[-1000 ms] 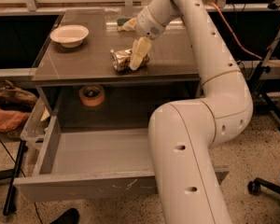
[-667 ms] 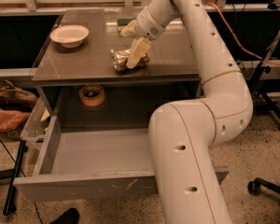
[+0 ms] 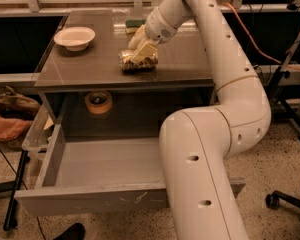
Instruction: Place orange can into top drawer
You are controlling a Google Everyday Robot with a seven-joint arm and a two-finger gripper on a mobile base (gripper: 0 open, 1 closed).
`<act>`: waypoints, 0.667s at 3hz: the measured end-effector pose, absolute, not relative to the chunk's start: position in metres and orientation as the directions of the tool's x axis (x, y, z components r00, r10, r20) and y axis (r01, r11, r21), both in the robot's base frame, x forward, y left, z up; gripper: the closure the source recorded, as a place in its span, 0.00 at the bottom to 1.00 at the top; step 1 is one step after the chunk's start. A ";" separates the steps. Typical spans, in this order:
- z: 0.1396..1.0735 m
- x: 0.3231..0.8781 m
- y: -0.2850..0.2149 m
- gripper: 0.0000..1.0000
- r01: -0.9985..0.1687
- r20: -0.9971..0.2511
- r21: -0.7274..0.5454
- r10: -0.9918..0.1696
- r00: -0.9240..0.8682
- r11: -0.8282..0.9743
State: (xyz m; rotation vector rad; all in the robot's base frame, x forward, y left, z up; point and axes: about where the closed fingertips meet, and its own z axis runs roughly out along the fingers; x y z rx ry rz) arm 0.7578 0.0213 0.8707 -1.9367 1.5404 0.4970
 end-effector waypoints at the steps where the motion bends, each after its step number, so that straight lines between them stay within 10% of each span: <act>1: 0.871 0.758 0.021 0.89 -0.964 -0.628 -0.226 -0.736 0.253 -0.139; 2: 0.871 0.758 0.021 1.00 -0.964 -0.628 -0.226 -0.736 0.253 -0.139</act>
Offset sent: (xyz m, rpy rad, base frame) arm 0.0000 0.0000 0.0000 0.0000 0.0000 0.0000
